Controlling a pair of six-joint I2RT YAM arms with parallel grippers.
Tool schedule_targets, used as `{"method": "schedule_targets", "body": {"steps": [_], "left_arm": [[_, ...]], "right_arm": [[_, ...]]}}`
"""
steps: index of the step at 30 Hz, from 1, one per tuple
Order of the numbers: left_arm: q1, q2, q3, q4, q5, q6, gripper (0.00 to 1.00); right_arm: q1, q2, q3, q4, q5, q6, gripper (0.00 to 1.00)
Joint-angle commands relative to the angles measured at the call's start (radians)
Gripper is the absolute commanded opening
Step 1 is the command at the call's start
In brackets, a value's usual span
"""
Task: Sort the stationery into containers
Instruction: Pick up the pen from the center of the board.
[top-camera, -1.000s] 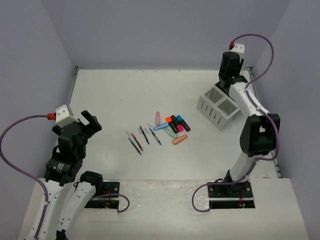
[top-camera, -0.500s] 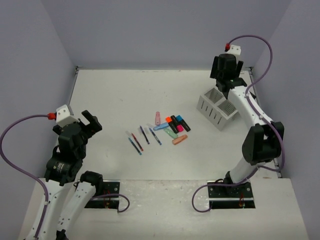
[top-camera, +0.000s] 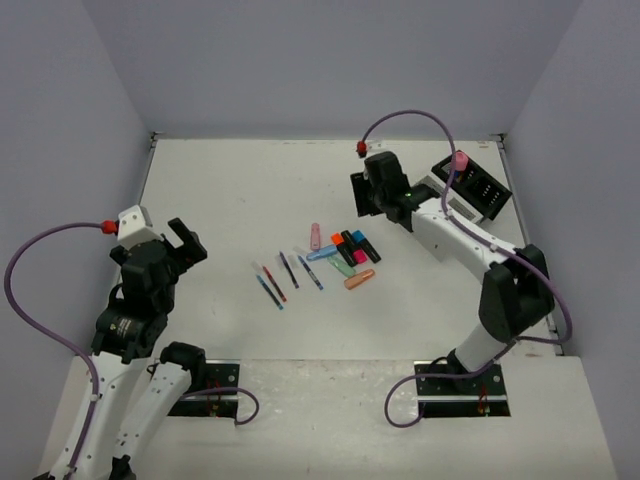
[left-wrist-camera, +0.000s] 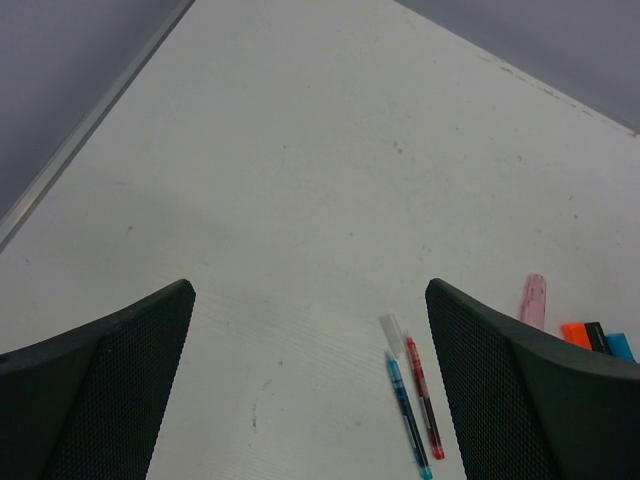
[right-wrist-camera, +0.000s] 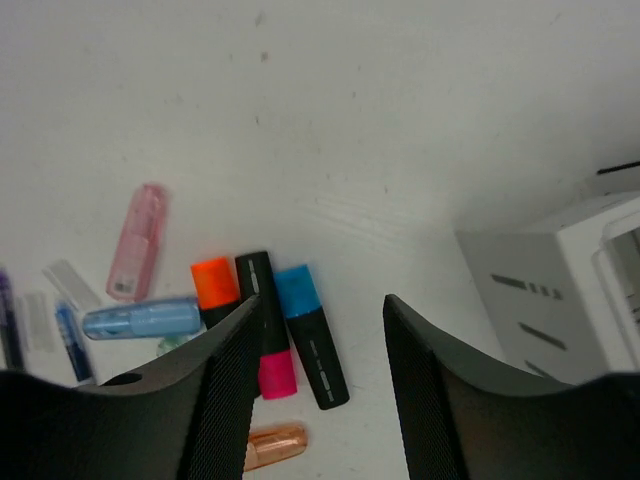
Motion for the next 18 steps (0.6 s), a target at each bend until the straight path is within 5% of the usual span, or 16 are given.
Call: {"method": "schedule_targets", "body": {"steps": [1,18], "left_arm": [[-0.005,0.014,-0.005,0.058,0.021,0.036,1.00],[-0.017,0.026,-0.009,0.071,0.052,0.050,1.00]], "right_arm": [[0.017,0.113,0.023,-0.069,0.001,-0.032,0.50],[0.010,0.282,0.043,-0.144,-0.091,-0.049,0.41]]}}
